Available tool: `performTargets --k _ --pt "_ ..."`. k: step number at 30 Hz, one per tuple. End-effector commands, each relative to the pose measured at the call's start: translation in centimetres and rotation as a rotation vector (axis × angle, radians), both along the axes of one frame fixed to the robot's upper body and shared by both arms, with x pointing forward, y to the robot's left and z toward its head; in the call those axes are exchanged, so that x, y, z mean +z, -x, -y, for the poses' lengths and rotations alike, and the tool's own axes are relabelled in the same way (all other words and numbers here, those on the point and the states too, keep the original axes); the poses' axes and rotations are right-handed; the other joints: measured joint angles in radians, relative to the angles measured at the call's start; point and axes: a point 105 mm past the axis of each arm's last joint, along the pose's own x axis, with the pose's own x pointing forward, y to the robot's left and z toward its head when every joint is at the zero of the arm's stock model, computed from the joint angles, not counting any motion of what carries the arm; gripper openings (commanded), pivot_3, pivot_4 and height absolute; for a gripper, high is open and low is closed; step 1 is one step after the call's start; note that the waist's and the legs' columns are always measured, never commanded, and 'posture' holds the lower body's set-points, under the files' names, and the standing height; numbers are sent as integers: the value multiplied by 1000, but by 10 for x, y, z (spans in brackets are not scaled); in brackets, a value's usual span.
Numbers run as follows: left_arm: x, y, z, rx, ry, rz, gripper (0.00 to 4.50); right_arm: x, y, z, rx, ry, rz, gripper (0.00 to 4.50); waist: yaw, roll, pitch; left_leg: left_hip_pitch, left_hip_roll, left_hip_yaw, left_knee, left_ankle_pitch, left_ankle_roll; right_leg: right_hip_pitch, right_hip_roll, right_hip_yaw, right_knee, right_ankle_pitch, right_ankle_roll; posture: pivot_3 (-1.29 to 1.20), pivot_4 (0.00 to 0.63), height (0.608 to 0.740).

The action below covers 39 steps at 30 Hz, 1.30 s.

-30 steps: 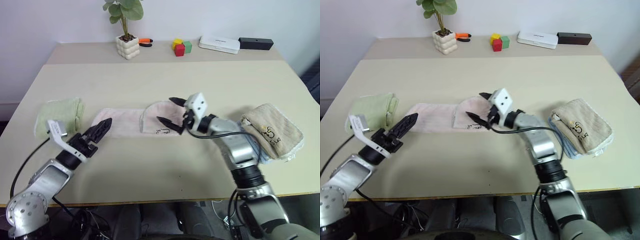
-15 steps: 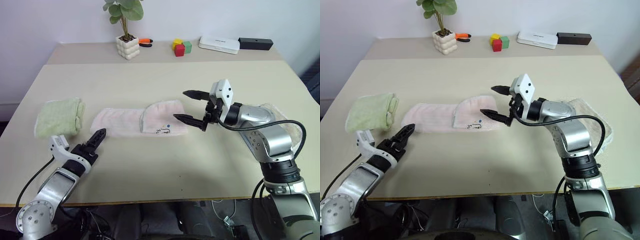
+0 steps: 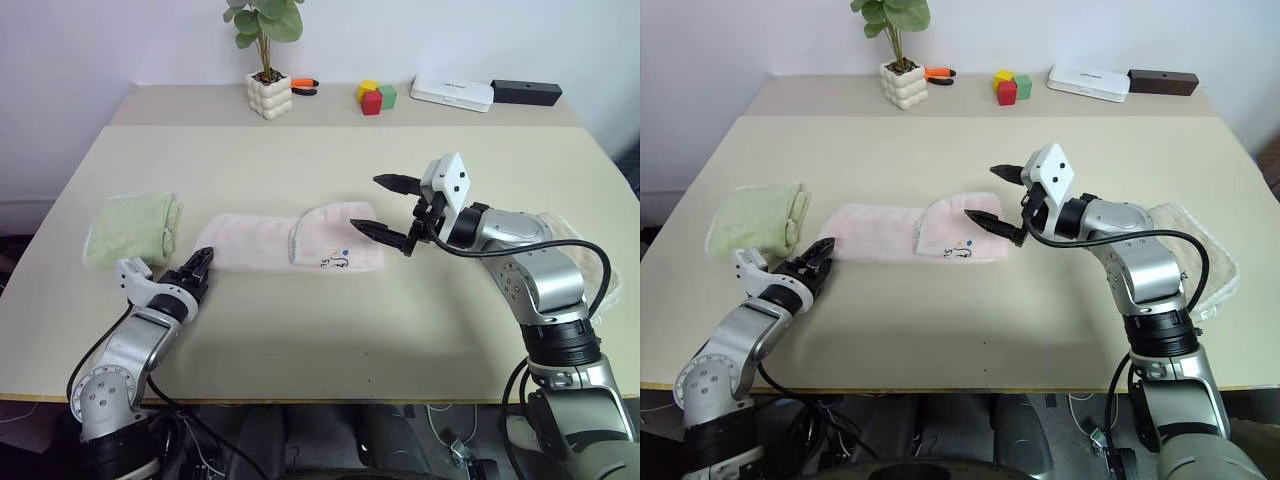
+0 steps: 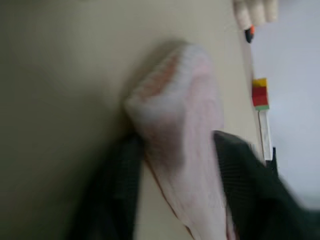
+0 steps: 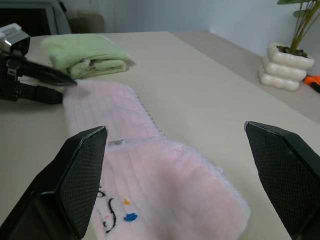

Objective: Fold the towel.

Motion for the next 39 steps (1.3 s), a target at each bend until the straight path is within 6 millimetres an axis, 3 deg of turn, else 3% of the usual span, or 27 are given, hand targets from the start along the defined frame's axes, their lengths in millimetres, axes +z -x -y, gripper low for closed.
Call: performTargets --k 1,5,9,14,19,26,32,35,39 --pt "17 -2 21 -86 46 64 91 7 1 14 -36 18 51 4500 1 0 0 0 0 0 0 0 0 0 0 0 0 0 1 0 150 740" --pt "36 -2 34 -171 -4 159 36 6 10 41 -49 15 -9 4500 0 -1 1 0 0 0 -1 0 0 0 0 0 0 1 1 0 150 740" --pt "62 1 64 -329 -203 299 36 14 33 71 -17 -4 -40 4500 -1 -1 1 -1 0 0 -1 0 0 -1 0 0 0 0 0 0 150 740" --pt "82 -6 96 -496 -380 466 36 18 39 89 -67 -8 -19 4500 -9 -1 1 1 0 1 -1 0 0 0 1 1 0 -1 -2 0 150 740" --pt "87 -20 130 -654 -433 582 36 15 42 89 -97 18 8 4500 -7 -1 1 0 0 1 -1 0 0 -1 1 1 -1 -1 -2 0 150 740" --pt "85 -19 189 -894 -416 677 36 19 44 92 -143 33 39 4500 -3 -1 1 -1 0 1 -1 0 0 -1 1 1 -2 0 1 0 150 740" --pt "67 -10 203 -984 -449 697 36 19 51 94 -180 44 48 4500 -9 -1 1 -1 0 1 -2 0 0 -1 1 1 -2 0 2 0 150 740" --pt "56 -11 199 -982 -445 664 838 20 53 97 -205 41 52 4500 -8 -1 1 0 0 1 -2 0 0 -1 1 1 -2 0 2 0 150 740" --pt "47 -14 194 -972 -495 652 2908 18 54 99 -226 39 52 4500 -5 -1 1 -1 0 1 -1 0 0 -1 1 1 -2 0 2 0 150 740"
